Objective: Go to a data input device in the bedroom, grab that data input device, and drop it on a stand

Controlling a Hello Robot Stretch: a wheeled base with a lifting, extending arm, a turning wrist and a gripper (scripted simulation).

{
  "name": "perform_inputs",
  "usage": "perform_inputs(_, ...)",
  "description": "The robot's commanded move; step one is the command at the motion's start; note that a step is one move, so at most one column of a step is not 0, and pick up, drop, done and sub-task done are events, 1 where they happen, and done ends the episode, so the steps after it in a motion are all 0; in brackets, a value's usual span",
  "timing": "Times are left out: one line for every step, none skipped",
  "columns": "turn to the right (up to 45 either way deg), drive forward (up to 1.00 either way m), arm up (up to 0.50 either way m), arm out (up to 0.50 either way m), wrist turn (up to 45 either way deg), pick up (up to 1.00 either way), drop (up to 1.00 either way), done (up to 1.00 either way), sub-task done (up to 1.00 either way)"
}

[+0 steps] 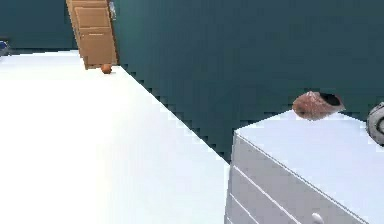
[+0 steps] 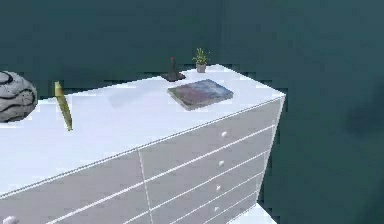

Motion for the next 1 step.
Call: perform_inputs(45.0,0.00,0.00,0.00,0.0,0.00,0.00,0.00,0.00)
